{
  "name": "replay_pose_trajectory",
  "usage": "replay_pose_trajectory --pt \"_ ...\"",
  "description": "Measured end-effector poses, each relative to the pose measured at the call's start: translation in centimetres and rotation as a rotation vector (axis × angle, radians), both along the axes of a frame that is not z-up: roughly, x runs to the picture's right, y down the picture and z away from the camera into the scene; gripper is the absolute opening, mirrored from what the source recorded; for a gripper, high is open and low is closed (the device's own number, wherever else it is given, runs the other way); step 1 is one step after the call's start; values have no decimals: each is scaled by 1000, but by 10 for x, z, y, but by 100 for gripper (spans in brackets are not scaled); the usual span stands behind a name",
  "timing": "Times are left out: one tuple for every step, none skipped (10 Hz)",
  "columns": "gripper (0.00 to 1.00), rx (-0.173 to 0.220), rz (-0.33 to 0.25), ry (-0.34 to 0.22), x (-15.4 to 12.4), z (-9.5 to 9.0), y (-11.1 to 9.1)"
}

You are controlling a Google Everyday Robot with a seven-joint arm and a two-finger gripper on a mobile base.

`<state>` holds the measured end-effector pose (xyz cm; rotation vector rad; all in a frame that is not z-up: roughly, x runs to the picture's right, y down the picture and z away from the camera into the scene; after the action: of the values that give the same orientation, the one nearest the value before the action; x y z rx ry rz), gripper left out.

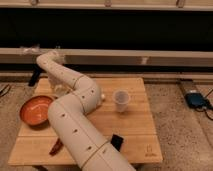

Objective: Place the white sponge in the ceramic bowl

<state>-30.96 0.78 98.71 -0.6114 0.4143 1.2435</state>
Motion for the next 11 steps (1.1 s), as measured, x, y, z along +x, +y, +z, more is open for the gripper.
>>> replay_pose_trajectory --pt "64 1 1 0 0 0 0" --pt "55 2 2 -1 0 0 0" --pt "45 2 2 -1 0 1 -1" --pt "35 4 -1 6 1 2 -1" --pt "27 6 -17 20 1 3 1" --pt "15 2 -31 29 -1 3 4" --pt "5 -2 -39 36 2 4 6" --pt "1 -5 -46 39 4 5 7" --pt "0 -5 -50 38 2 4 8" --pt "0 -6 -49 39 3 4 8" --pt "0 -6 -50 38 3 3 8"
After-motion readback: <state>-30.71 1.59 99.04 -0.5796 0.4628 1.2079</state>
